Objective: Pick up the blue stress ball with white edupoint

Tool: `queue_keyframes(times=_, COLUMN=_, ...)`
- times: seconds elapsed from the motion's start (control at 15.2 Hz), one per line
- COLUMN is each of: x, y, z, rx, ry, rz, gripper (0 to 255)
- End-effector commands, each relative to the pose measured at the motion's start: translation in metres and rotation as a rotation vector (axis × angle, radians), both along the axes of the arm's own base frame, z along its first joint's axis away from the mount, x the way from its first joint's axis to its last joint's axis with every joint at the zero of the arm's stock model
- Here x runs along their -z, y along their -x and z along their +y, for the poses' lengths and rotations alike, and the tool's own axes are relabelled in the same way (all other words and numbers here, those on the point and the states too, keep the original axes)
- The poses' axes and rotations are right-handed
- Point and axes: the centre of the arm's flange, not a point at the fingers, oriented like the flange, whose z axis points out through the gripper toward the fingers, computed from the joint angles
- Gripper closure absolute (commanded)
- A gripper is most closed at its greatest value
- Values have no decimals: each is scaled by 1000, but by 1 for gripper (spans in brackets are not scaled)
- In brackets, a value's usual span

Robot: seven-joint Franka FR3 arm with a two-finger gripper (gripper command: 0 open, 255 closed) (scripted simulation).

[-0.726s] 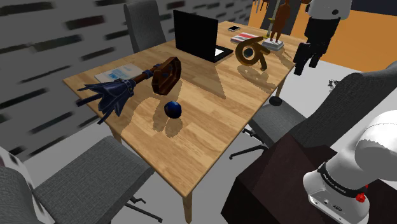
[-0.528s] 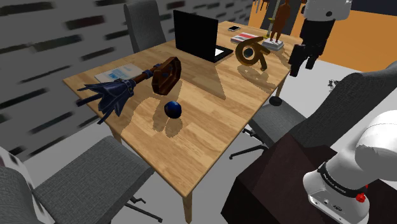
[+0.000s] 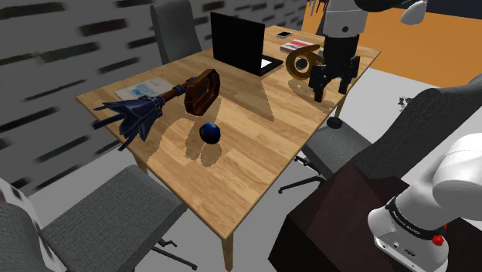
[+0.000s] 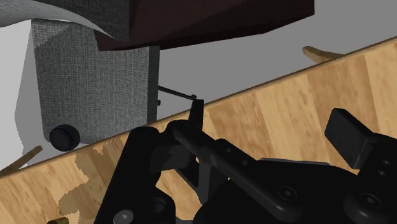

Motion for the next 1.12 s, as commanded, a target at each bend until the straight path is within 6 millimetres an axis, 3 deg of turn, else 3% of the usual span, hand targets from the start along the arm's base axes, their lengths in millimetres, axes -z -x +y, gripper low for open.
queue_keyframes(times=0.0, x=11, y=-17, z=19, rx=35, ry=2, rz=13, gripper=0)
queue_keyframes(times=1.06, x=84, y=-160, z=164, rx=287, ry=24, rz=110, gripper=0)
